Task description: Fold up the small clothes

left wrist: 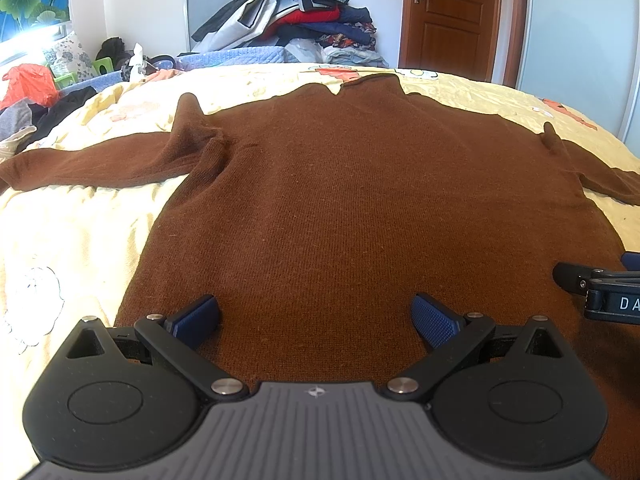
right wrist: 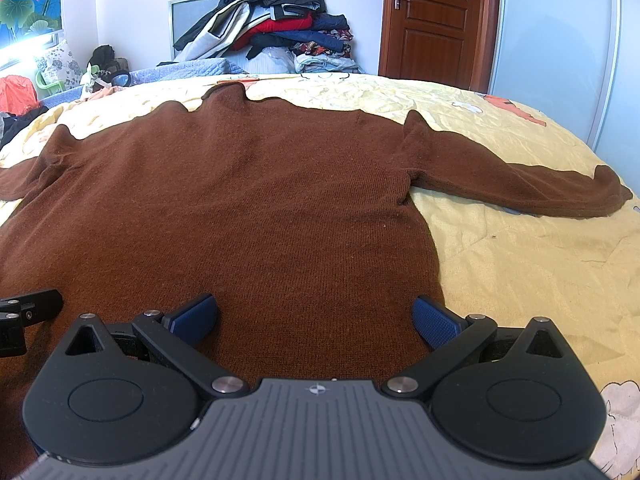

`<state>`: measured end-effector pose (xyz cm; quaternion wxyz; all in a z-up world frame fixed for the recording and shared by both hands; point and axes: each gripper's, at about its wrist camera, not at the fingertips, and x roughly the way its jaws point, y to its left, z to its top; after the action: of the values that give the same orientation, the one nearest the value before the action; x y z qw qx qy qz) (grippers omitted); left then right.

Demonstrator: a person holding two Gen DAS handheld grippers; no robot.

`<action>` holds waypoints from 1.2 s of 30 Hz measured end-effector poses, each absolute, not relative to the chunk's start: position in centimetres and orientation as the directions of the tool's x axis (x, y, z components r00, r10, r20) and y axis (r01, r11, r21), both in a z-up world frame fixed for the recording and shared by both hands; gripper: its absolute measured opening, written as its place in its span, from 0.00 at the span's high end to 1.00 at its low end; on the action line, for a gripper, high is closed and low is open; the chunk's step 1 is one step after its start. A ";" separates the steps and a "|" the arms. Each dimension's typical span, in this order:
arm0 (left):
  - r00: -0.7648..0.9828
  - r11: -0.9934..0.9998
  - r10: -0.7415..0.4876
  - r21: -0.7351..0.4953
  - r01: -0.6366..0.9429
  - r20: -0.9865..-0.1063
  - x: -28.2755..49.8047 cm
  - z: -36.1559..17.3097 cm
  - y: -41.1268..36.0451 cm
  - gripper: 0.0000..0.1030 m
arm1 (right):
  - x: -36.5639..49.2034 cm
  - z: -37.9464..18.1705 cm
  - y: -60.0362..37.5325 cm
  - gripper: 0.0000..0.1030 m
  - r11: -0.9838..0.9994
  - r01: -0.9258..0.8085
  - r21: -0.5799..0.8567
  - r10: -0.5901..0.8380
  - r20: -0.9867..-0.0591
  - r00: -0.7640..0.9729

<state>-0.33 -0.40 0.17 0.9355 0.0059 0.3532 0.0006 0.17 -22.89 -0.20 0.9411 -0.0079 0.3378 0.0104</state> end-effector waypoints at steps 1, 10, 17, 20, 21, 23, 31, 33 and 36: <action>0.750 1.000 0.005 0.011 0.003 -0.661 -0.3 0.2 -0.4 0.00 | 0.2 -0.2 -22.9 0.00 1.000 -0.025 -0.008 0.014 -0.636 0.771; 0.751 1.000 0.005 0.011 0.004 -0.661 -0.3 0.2 -0.4 0.00 | 0.3 -0.1 -23.1 0.00 1.000 -0.028 0.003 0.024 -0.639 0.769; 0.750 1.000 0.002 0.010 0.006 -0.661 -0.4 0.2 -0.5 0.00 | 0.7 3.9 -28.5 0.00 0.958 -0.097 0.269 0.228 -0.518 0.825; 0.750 1.000 0.003 0.010 0.006 -0.661 -0.4 0.2 -0.5 0.00 | 0.9 5.8 -31.5 0.00 0.974 -0.082 0.211 0.170 -0.439 0.882; 0.750 1.000 0.002 0.011 0.007 -0.661 -0.4 0.2 -0.6 0.00 | 1.1 6.2 -32.7 0.00 0.983 -0.060 0.174 0.128 -0.413 0.902; 0.750 1.000 -0.004 0.008 0.013 -0.662 -0.2 0.2 -0.6 0.00 | 1.7 6.8 -35.3 0.00 0.993 -0.008 0.119 0.056 -0.403 0.913; 0.748 1.000 -0.011 0.003 0.018 -0.663 0.3 0.3 -0.6 0.00 | 7.4 5.6 -55.0 0.00 0.782 0.319 0.535 -0.029 -0.481 0.876; 0.748 1.000 -0.011 0.004 0.018 -0.663 0.3 0.3 -0.7 0.00 | 8.9 3.5 -60.7 0.01 0.637 0.398 0.660 -0.050 -0.480 0.876; 0.748 1.000 -0.011 0.004 0.017 -0.663 0.3 0.3 -0.6 0.00 | 9.8 0.4 -65.8 0.13 0.479 0.488 0.730 -0.093 -0.510 0.855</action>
<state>0.29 -0.59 0.30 0.9350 0.0048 0.3546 -0.0075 9.75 -65.76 0.43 0.8349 0.4800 0.2057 -0.1737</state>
